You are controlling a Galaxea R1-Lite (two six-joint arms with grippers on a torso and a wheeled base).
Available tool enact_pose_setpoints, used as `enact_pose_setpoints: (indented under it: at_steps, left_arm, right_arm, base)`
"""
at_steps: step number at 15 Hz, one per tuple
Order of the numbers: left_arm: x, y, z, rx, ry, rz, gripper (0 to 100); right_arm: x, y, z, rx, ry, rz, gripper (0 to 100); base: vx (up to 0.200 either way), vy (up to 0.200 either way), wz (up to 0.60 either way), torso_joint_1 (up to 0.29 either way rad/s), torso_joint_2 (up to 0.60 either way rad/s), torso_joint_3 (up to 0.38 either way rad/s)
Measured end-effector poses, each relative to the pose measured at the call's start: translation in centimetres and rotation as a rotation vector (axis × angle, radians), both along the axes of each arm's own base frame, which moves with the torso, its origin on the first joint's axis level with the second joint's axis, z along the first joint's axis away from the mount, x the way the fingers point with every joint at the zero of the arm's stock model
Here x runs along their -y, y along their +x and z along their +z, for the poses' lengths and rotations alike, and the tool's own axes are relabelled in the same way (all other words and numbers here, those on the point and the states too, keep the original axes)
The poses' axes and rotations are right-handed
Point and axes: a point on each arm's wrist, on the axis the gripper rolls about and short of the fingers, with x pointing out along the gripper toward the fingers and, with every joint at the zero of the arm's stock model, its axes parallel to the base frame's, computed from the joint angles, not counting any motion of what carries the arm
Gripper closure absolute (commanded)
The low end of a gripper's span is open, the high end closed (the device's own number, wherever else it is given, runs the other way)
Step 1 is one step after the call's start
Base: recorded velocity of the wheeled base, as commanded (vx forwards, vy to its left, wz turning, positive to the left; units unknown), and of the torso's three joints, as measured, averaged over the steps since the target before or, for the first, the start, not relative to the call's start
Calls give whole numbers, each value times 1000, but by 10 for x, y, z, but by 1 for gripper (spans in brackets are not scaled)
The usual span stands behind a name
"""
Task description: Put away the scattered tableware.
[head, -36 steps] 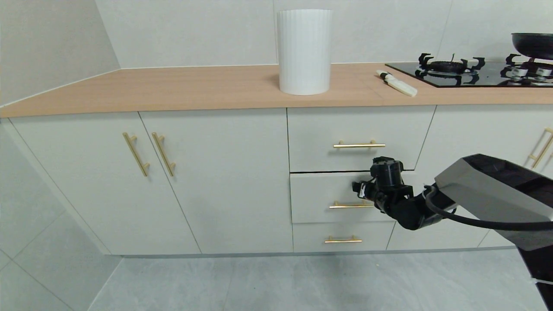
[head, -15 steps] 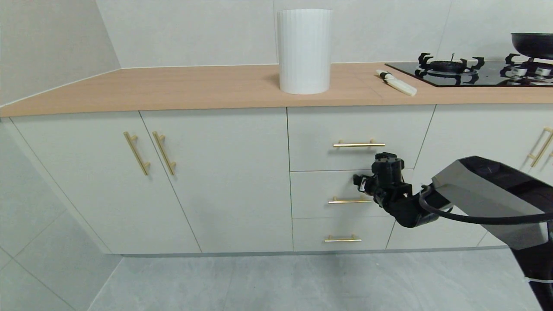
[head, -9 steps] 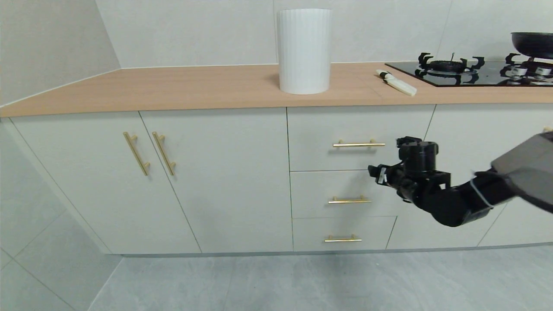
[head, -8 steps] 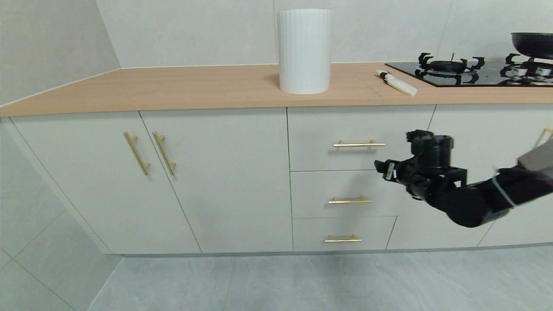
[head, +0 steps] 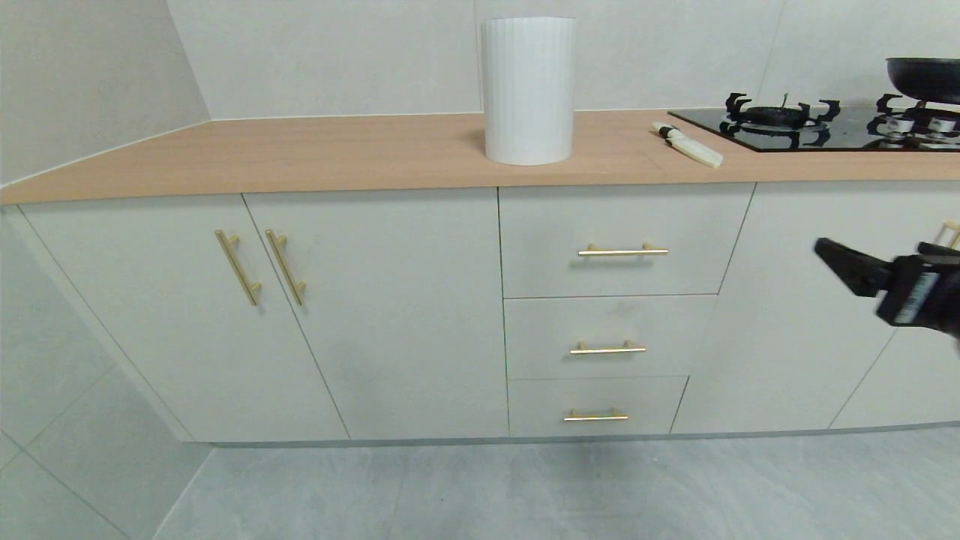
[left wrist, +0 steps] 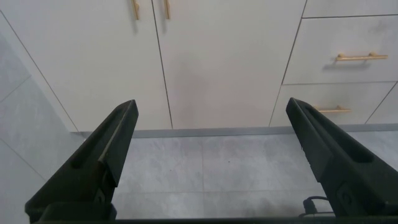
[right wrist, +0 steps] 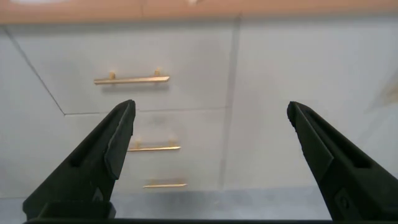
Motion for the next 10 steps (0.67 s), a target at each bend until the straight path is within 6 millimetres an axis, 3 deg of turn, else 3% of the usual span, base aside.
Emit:
enact_pose_setpoints:
  at_steps: [3,6,8,10]
  left_arm:
    - [0,0,0,0,0,0,0]
    - [0,0,0,0,0,1,0]
    - [0,0,0,0,0,0,0]
    - [0,0,0,0,0,0,0]
  right_arm:
    - [33,-85,-1,40,-74,-45,0]
    - [56,-157,-24,34,-117,-140,0]
    - [61,-191,-43,42,-129,-202,0]
    - [61,-210,-59,67,-131,-242,0]
  base:
    - [0,0,0,0,0,0]
    - [0,0,0,0,0,0]
    - [0,0,0,0,0,0]
    - [0,0,0,0,0,0]
